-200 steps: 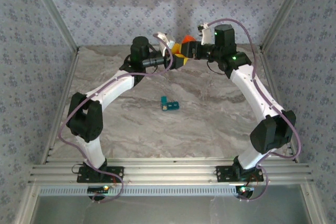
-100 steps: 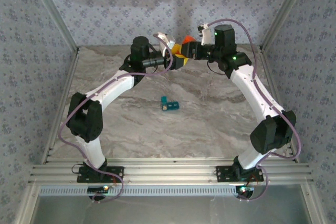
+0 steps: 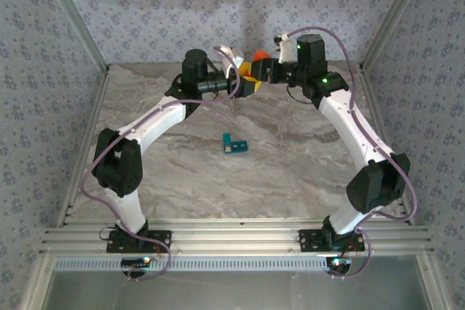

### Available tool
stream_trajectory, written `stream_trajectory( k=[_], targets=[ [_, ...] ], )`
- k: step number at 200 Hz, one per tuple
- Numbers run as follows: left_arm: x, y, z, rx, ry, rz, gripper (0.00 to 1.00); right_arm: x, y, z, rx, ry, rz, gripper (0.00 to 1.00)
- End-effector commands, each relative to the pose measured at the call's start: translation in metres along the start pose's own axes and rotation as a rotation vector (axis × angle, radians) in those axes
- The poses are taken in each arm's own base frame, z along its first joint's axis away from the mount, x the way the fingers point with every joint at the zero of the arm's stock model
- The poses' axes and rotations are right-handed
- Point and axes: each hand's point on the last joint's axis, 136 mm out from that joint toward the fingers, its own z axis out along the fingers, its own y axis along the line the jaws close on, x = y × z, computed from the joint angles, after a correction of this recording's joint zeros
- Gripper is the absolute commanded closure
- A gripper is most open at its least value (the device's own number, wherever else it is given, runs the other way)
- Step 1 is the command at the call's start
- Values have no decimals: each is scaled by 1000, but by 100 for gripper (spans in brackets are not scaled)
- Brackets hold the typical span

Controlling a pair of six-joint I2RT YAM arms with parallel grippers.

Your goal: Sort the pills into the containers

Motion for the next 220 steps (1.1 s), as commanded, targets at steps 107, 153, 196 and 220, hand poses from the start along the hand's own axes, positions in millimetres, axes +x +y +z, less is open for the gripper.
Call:
stream_trajectory(
  k=[107,153,196,220],
  targets=[
    [4,-15,9,81,33,-32,38,-25,26,-18,-50,-70,-40,73],
    [6,-10,12,62,41,-29,42,-23,27,-17,-58,-65,-34,73],
    [-1,-9,11,49,10,-20,48,-21,27,-16,-55,-61,-32,73],
    [-7,-9,10,47,-9,-11,59,-20,26,-17,-52,-62,-32,73]
  ],
)
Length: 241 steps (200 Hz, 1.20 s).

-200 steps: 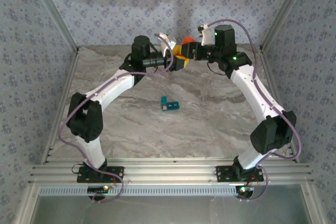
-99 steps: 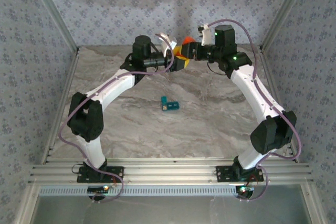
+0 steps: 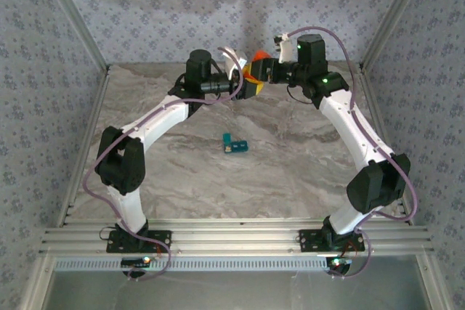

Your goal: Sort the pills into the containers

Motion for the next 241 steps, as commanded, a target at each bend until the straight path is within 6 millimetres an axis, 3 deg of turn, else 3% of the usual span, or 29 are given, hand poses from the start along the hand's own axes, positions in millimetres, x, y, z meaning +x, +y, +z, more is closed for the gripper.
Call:
stream_trajectory(
  k=[1,19,56,86,147,173,207,241],
  targets=[
    [-20,-10,2,28,-49,40,61,-20,24,-16,-43,-63,-40,73],
    [-22,-9,1,19,-59,41,75,-20,24,-17,-39,-64,-37,68],
    [-26,-2,-7,-32,-82,52,100,-28,26,-30,-35,-86,-21,35],
    [-29,6,-16,-75,-101,56,100,-32,26,-45,-52,-98,9,22],
    [-38,14,-29,-117,-143,98,100,-31,33,-90,-66,-141,36,14],
    [-44,14,-33,-119,-178,126,100,-42,17,-105,-17,-186,84,14],
    [-51,12,-31,-93,-199,138,100,-63,-6,-104,22,-217,161,15],
    [-61,8,-29,-48,-238,99,100,-76,-10,-80,-21,-164,197,16]
  ],
)
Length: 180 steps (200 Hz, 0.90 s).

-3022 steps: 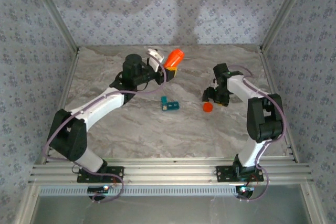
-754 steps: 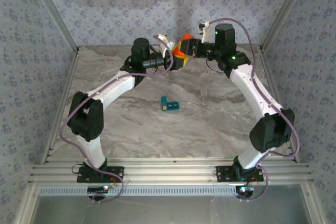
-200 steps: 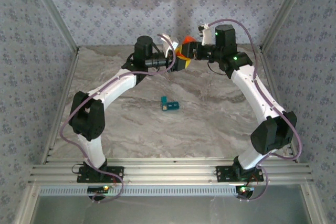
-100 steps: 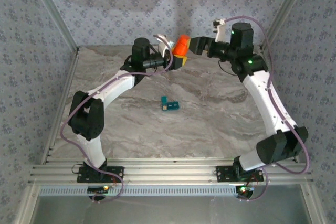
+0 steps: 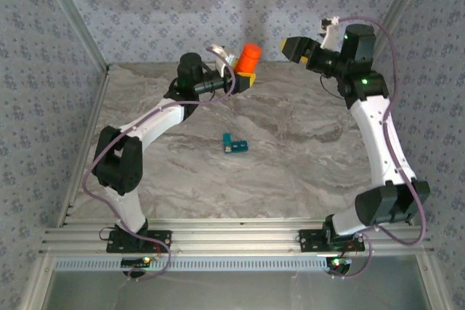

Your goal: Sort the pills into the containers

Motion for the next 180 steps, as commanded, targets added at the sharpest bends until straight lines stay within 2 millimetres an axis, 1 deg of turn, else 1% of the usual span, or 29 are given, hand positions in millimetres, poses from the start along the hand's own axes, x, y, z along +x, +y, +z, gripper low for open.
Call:
stream_trajectory(
  k=[1,20,33,70,103,123,147,180],
  targets=[
    [-47,-16,-6,60,-116,41,100,-7,8,13,-44,36,44,16],
    [-52,-18,-4,85,-123,11,100,-6,11,28,-74,63,38,16],
    [-53,-18,-2,90,-114,-14,100,-8,16,32,-95,63,18,15],
    [-48,-27,-2,138,-57,-10,100,-9,23,44,-155,86,-16,14],
    [-41,-30,-3,157,-16,-3,100,-8,38,48,-223,105,-72,13],
    [-39,-31,-3,164,-1,-5,100,-5,39,52,-226,132,-76,13],
    [-36,-34,-3,176,14,3,100,2,35,58,-225,170,-67,14],
    [-32,-35,-3,189,36,1,100,12,39,63,-253,216,-67,14]
  ],
)
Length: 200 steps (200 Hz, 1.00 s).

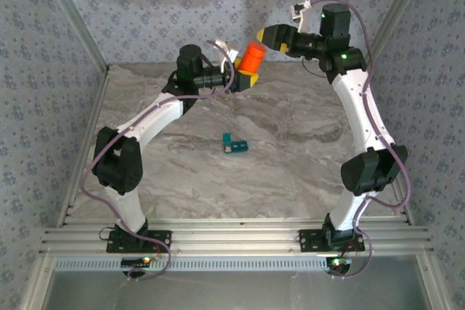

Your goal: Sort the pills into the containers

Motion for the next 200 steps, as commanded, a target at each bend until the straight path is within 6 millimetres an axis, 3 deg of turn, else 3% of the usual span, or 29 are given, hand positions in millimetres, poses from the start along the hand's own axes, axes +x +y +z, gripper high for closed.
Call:
stream_trajectory(
  k=[1,95,165,200],
  targets=[
    [-18,-11,-2,43,-14,63,100,8,7,5,-41,54,-15,14],
    [-15,-9,-1,37,-2,61,100,27,14,15,-74,118,-15,25],
    [-16,-9,-2,34,-3,54,100,35,17,18,-77,135,-6,58],
    [-19,-7,-2,14,-11,57,100,43,12,19,-47,140,9,62]
  ],
)
